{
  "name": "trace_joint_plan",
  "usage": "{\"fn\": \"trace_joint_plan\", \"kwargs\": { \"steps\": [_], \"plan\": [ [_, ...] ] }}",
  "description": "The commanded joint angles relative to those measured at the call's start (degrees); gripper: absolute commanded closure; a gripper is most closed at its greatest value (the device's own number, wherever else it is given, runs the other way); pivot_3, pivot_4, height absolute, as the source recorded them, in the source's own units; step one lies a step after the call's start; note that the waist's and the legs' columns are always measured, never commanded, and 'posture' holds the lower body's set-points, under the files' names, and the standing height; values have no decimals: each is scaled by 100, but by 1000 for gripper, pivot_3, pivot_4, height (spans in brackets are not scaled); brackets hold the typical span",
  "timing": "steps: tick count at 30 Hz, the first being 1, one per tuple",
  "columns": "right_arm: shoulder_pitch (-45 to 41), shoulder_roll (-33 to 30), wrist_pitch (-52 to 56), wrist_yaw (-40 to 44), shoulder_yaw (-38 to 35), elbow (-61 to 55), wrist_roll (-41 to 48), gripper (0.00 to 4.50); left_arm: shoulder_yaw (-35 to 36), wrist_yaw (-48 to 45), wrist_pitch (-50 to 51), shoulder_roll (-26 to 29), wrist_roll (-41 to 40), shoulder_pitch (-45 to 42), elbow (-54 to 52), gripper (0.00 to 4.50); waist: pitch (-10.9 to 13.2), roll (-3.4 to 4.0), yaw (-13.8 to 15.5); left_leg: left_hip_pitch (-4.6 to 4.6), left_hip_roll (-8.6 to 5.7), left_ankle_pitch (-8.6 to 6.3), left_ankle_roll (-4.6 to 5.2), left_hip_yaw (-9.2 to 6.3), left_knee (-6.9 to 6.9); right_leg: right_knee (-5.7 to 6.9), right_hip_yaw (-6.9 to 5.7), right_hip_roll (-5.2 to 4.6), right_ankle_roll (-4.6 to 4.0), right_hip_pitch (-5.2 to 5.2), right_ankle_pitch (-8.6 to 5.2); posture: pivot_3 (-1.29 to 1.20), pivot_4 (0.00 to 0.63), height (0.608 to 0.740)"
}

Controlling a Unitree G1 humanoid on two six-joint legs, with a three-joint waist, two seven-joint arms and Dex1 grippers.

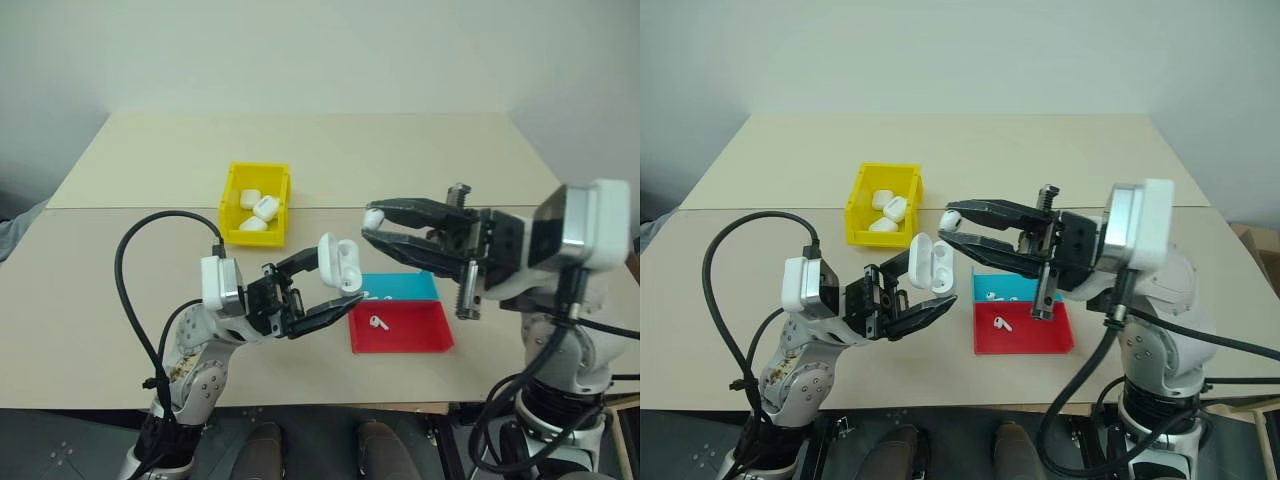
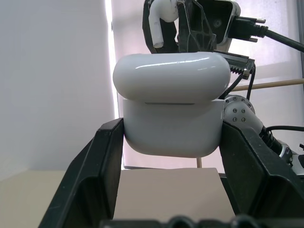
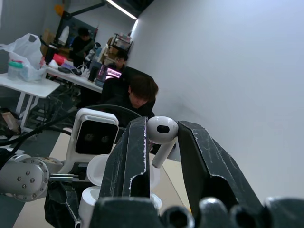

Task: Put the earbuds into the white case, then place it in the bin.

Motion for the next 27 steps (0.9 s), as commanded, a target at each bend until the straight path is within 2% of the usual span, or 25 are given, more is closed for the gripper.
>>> {"fn": "trace_joint_plan", "kwargs": {
  "steps": [1, 16, 19, 22, 27],
  "plan": [
    [-66, -87, -494, 75, 264, 155, -223, 3549, 61, -25, -9, -43, -42, -18, -248, 1755, 0, 0, 6, -2, 0, 0, 0, 0, 0, -2, 0, 0, 0, -1, 0, 0, 150, 740],
    [173, -552, -1056, 96, 800, 523, -510, 3549, 47, -37, -82, -164, 73, 6, -235, 1755, 0, 0, 21, -4, 0, 0, 0, 1, 0, -4, 0, -1, 0, -1, 0, 0, 150, 740],
    [218, -671, -1148, 195, 861, 489, -496, 2847, 54, -49, -91, -195, 100, -9, -213, 1755, 0, 0, 23, -4, 0, 0, 0, 1, 0, -4, 0, -1, 0, -1, 0, 0, 150, 740],
    [256, -781, -1228, 293, 908, 501, -485, 1913, 62, -49, -94, -219, 119, -13, -202, 1755, 0, 0, 24, -4, 0, 0, 0, 1, 0, -5, 0, -1, 0, -1, 0, 0, 150, 740],
    [284, -920, -1270, 302, 880, 523, -439, 1913, 122, -2, -130, -187, 292, 45, -142, 1755, 0, 0, 22, -4, 0, 0, 0, 0, 0, -6, 0, -1, 0, -1, 0, 0, 150, 740]
  ]
}}
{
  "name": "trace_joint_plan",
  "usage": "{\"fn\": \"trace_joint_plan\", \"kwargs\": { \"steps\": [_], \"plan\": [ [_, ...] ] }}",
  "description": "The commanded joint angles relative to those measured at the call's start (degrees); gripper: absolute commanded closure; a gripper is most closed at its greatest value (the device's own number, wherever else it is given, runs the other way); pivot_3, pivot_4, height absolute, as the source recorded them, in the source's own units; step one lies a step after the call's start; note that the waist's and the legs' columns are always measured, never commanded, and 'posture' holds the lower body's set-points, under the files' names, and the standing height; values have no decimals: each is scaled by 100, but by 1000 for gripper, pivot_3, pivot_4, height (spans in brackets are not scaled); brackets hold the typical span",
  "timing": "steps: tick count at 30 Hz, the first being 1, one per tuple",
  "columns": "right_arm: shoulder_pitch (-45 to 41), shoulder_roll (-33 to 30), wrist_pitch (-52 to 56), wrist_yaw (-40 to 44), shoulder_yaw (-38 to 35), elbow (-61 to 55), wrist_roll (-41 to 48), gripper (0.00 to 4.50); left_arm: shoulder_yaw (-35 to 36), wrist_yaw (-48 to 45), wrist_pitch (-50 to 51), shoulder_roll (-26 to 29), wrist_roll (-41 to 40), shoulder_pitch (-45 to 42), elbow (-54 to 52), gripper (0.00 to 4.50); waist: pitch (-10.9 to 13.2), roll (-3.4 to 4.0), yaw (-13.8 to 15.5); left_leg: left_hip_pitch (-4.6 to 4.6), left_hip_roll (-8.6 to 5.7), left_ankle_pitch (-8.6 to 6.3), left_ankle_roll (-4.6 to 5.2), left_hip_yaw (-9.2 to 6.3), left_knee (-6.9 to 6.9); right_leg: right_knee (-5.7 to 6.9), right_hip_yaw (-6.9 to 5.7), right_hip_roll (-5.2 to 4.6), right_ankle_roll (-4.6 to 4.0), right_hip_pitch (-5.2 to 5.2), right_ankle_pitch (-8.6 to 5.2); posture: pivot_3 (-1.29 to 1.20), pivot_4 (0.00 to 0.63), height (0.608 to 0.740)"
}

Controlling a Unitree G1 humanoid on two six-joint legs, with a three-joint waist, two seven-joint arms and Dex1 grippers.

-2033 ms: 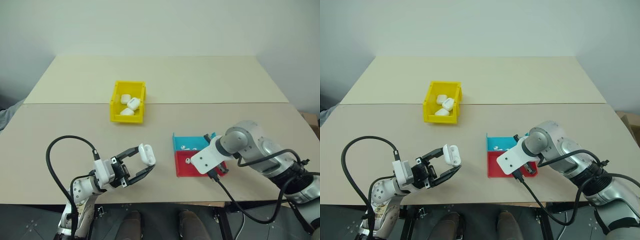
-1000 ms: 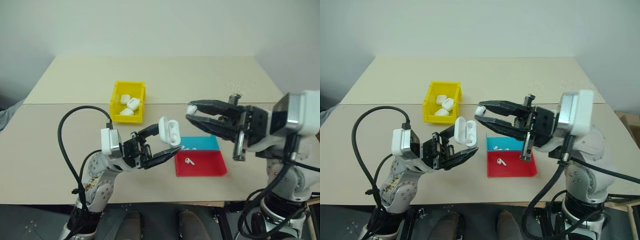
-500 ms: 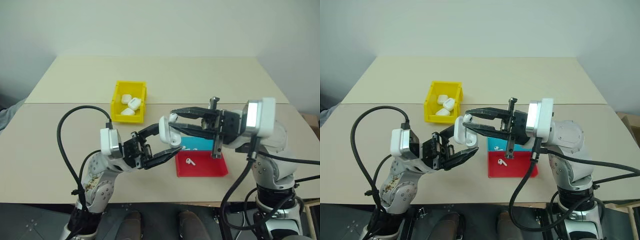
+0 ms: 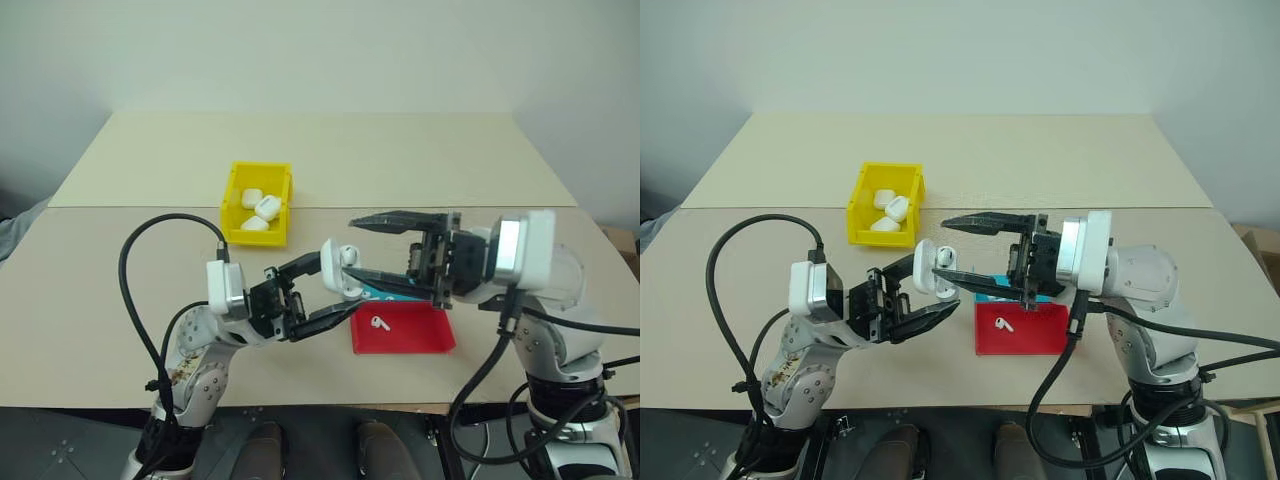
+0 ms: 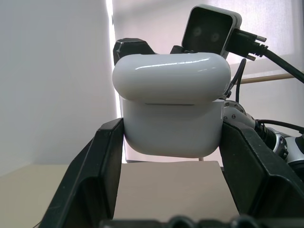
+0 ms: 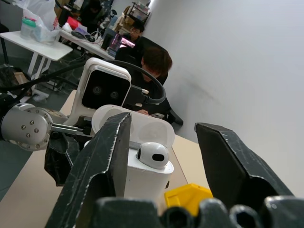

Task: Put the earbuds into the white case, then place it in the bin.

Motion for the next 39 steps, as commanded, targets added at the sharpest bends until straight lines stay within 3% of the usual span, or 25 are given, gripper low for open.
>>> {"fn": "trace_joint_plan", "kwargs": {
  "steps": [1, 5, 8, 12, 17, 23, 39],
  "plan": [
    [52, -217, 9, 201, 42, -42, 82, 1913, 187, -9, -241, 26, 136, 29, -11, 1755, 0, 0, 1, 0, 0, 0, 0, 0, 0, 0, 0, 0, 0, 0, 0, 0, 150, 740],
    [-216, -943, 643, 329, -95, 224, 83, 1913, 514, -513, -814, 435, 532, 373, 612, 1755, 0, 0, -9, 1, 0, 0, 0, 1, 0, -1, 0, -1, -1, 0, 0, 0, 150, 740],
    [-1087, -1850, 1262, 529, 547, 1050, -979, 1913, 848, -1080, -1369, 960, 738, 894, 1141, 1755, -1, 3, -110, 4, 3, 0, 0, 18, -1, 4, 8, -3, -11, -14, -1, 0, 150, 740],
    [-2152, -2203, 1183, 1144, 1563, 1873, -2027, 1913, 1002, -1310, -1727, 1223, 827, 1343, 1291, 1755, 0, 2, -123, -1, 16, 0, 0, 24, -15, 2, 3, 0, -29, -33, -5, 0, 150, 740],
    [-3432, -1735, 1123, 1874, 2876, 2899, -3231, 1913, 1047, -1249, -2076, 1185, 1003, 1609, 1371, 1755, 0, 3, -134, -10, 20, 0, 0, 31, -24, -1, 3, -2, -27, -44, -6, 0, 150, 740],
    [-3841, -1262, 614, 2190, 3688, 3659, -4270, 1913, 867, -846, -2137, 949, 1221, 1772, 1158, 1755, 0, 3, -81, -20, 18, -1, 1, 30, -25, -1, -2, -7, -22, -47, -2, 0, 150, 740],
    [-3639, -492, 600, 2276, 3945, 4105, -5118, 1913, 577, -514, -2512, 756, 1508, 1932, 1250, 1755, -1, 3, -28, -9, 15, -1, 1, 32, -25, 25, -2, -8, -27, -51, 1, 0, 150, 740]
  ]
}}
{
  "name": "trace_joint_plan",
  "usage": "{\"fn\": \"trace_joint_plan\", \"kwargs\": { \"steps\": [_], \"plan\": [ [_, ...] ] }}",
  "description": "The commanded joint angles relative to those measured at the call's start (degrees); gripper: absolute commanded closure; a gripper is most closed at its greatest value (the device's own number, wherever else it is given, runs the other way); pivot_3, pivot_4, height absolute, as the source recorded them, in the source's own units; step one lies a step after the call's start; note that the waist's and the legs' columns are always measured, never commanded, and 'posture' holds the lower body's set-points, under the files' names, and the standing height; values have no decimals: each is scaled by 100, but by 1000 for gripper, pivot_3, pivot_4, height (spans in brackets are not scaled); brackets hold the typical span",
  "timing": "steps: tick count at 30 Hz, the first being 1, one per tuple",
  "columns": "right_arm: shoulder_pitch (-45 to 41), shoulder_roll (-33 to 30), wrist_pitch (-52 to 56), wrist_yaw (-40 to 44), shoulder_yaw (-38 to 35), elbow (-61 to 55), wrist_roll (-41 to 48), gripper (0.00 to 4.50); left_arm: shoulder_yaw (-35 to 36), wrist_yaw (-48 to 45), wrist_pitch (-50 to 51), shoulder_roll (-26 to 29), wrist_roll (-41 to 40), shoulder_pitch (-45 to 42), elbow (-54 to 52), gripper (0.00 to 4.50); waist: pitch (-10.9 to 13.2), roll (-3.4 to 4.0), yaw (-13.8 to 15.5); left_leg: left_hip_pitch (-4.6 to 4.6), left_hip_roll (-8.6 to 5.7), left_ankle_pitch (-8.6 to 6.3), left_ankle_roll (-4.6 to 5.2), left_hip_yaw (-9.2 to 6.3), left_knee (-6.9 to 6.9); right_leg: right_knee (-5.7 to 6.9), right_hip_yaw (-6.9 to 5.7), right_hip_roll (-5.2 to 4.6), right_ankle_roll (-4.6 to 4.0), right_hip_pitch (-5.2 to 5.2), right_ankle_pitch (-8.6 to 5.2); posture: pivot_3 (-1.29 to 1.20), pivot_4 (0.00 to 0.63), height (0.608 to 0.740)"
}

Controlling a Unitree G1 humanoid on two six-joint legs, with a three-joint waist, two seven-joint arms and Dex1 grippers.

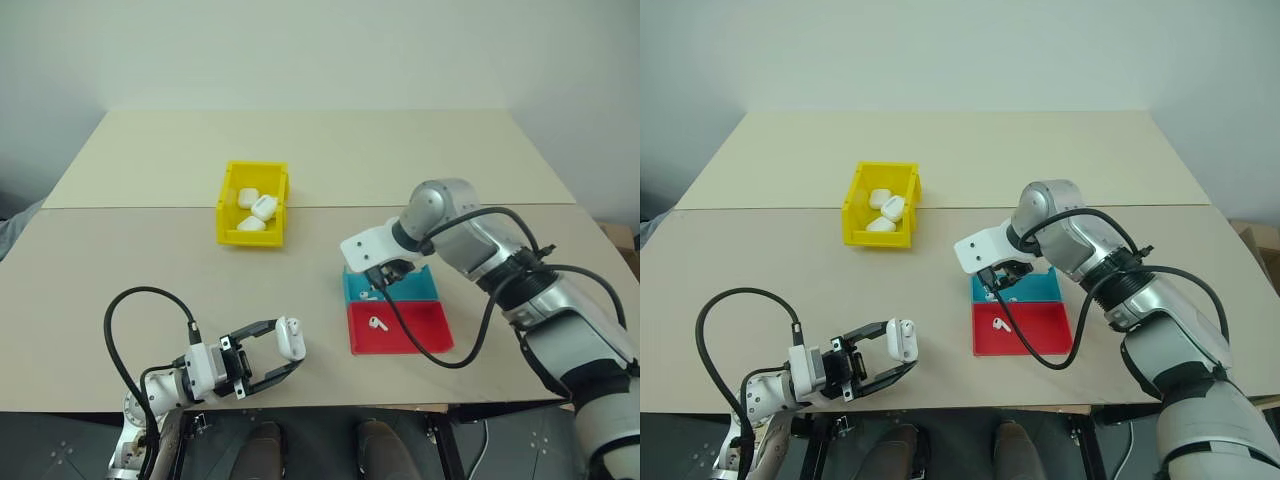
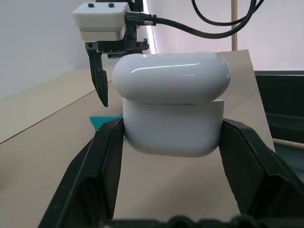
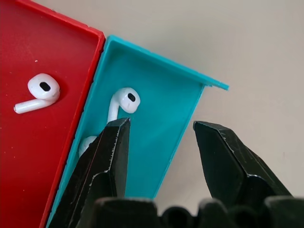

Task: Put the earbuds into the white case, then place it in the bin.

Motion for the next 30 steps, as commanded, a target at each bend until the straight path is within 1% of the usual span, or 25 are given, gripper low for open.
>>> {"fn": "trace_joint_plan", "kwargs": {
  "steps": [1, 15, 30],
  "plan": [
    [37, 51, 44, 72, -107, -122, -82, 1913, -50, 65, -164, 2, -24, 33, -118, 1755, 0, 0, 1, 3, 0, 0, 0, 0, 0, 4, 0, 0, -1, 0, -1, 0, 150, 740],
    [287, 275, 74, -37, -150, -88, -223, 1913, -91, 53, -285, 53, -10, -2, -36, 1755, 0, 0, -3, 11, 0, 0, 0, 0, 1, 18, 0, 3, -8, 1, -6, 0, 150, 740],
    [291, 268, -270, -332, -115, 134, -530, 1913, -137, 57, -458, 57, 33, -71, 135, 1755, 0, 0, -4, 15, 0, 0, 0, 1, 1, 20, 0, 3, -8, 4, -6, 0, 150, 740]
  ]
}}
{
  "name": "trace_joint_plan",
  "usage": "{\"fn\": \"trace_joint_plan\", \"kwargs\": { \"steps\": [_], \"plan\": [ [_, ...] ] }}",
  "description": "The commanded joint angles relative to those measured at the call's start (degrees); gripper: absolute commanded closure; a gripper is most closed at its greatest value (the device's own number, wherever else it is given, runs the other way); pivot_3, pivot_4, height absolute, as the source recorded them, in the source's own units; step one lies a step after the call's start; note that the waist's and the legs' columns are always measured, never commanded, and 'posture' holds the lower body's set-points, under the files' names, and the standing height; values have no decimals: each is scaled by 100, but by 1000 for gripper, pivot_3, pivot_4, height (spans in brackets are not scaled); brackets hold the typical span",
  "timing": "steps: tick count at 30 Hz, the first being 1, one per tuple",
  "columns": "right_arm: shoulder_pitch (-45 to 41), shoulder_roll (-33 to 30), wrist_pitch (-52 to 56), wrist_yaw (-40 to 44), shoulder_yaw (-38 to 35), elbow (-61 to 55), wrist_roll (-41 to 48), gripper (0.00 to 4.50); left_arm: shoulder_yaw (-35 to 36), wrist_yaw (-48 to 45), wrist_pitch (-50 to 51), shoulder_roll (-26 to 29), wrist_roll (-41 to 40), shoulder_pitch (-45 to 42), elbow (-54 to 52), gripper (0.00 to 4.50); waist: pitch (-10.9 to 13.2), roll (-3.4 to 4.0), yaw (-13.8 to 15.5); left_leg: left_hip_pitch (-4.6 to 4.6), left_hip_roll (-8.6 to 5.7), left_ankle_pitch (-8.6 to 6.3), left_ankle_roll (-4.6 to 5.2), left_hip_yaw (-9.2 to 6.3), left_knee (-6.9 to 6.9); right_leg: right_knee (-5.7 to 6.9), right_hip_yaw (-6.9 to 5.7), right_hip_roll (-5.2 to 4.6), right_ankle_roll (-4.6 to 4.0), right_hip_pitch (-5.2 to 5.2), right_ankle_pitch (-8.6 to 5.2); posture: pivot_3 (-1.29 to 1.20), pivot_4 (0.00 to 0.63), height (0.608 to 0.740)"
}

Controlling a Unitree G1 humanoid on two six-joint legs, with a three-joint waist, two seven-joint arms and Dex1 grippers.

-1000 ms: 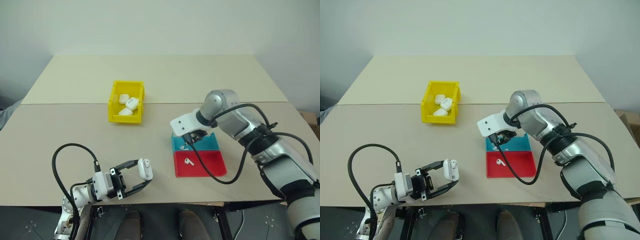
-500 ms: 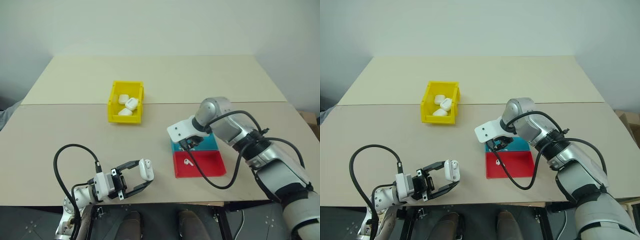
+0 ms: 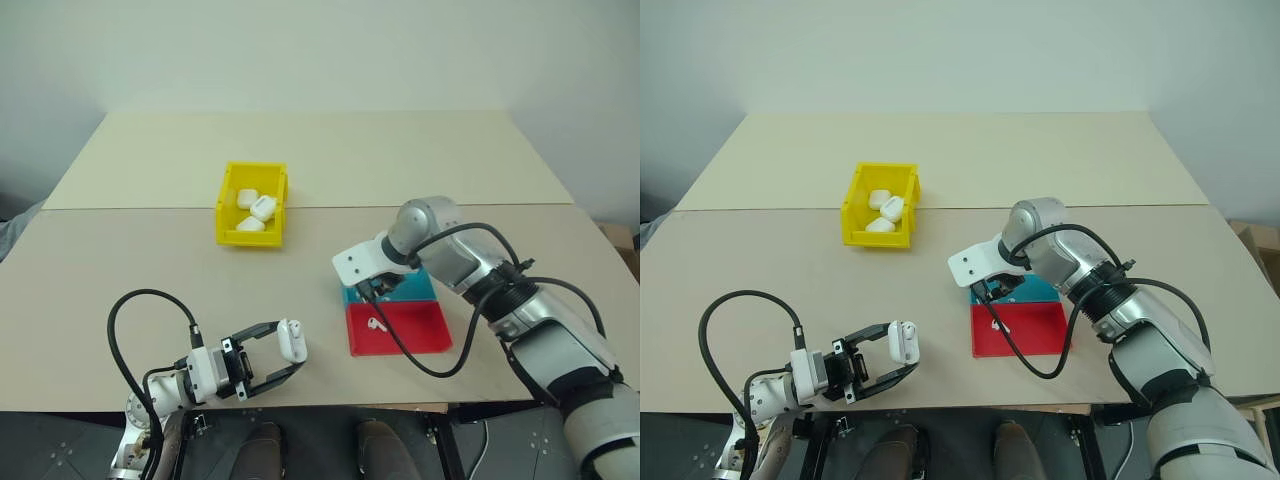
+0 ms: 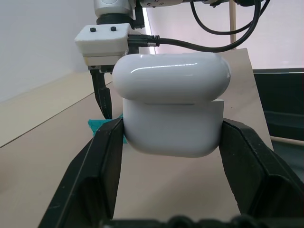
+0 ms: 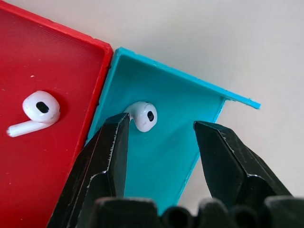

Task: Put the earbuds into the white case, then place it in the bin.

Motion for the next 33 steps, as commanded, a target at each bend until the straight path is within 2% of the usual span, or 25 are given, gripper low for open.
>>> {"fn": "trace_joint_plan", "kwargs": {
  "steps": [1, 14, 23, 33],
  "plan": [
    [-27, -43, -219, -139, -92, 98, -167, 1913, -36, 25, -184, 12, 0, -47, -11, 1755, 0, 0, 1, 1, 0, 0, 0, 0, 0, 0, 0, 0, 0, 1, 0, 0, 150, 740],
    [-126, -184, -1063, -211, -364, 314, -33, 1913, -66, 99, -202, 32, 18, -21, -64, 1755, 0, 0, 1, 3, 0, 0, 0, 1, 0, 1, 0, 0, 0, 3, 0, 0, 150, 740],
    [-164, -164, 151, 503, -547, -409, 84, 1913, -129, 158, -210, 42, 20, -58, -52, 1755, 0, 0, 2, 0, 2, 0, 0, 1, 0, 1, 1, 0, -1, -1, 0, 0, 150, 740],
    [20, -11, 313, 160, -290, -330, -322, 1913, -192, 204, -238, 11, 63, -98, -28, 1755, 0, 0, -1, -1, 1, 0, 0, 1, 0, 1, 1, 1, -1, -2, -1, 0, 150, 740]
  ]
}}
